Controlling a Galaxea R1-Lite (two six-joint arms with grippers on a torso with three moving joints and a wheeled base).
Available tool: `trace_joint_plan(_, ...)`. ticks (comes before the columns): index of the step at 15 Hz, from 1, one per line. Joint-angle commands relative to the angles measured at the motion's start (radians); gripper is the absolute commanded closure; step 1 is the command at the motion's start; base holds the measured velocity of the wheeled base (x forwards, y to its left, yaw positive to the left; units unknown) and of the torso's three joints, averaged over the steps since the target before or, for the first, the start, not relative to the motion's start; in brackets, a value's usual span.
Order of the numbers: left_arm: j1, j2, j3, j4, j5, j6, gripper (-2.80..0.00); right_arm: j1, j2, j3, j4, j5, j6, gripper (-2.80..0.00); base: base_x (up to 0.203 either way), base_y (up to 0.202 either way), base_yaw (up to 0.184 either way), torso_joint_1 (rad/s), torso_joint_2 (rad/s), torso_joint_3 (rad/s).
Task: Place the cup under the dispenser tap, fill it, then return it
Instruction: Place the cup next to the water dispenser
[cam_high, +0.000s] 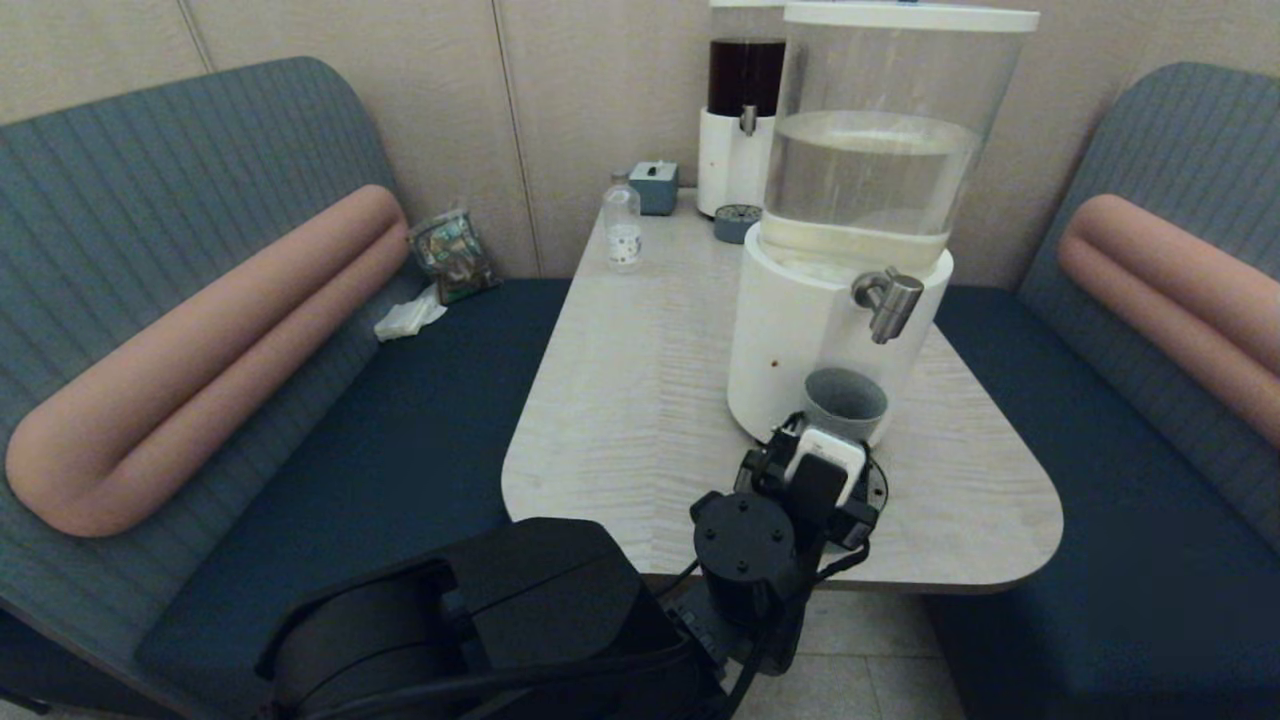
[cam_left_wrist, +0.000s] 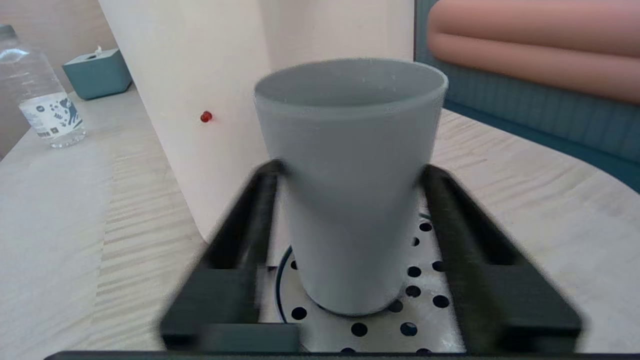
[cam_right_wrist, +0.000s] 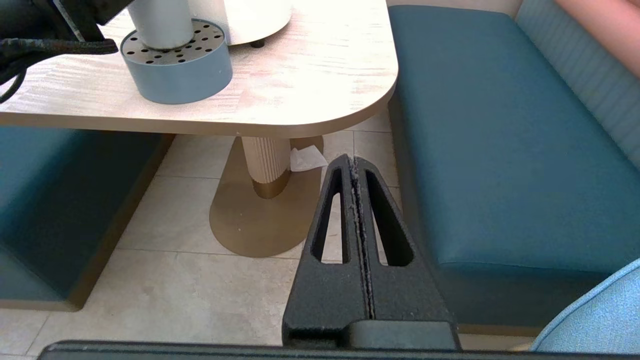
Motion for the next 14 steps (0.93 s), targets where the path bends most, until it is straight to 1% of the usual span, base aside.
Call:
trace_joint_plan(1,0.0,-0.002,0.001,-0.008,0.002,0.002,0.0,0.001,0.0,0.0,0.0,0.0,0.0,0.0,0.0,0.0,0.0,0.0,0.0,0.0)
trace_joint_plan(10,0.0,-0.003,0.013,-0.009,0.006,0.001,0.0,0.0,0.001,0.0,0.0,0.0,0.0,0.0,0.0,0.0,0.0,0.0,0.0,0.0)
trace_joint_plan(12,0.0,-0.009,0.031,-0.009,0.006,0.002,0.0,0.001,0.001,0.0,0.0,0.0,0.0,0.0,0.0,0.0,0.0,0.0,0.0,0.0)
trace_joint_plan(14,-0.001,-0.036,0.074,-0.009,0.009,0.003,0.0,0.002,0.001,0.0,0.0,0.0,0.0,0.0,0.0,0.0,0.0,0.0,0.0,0.0)
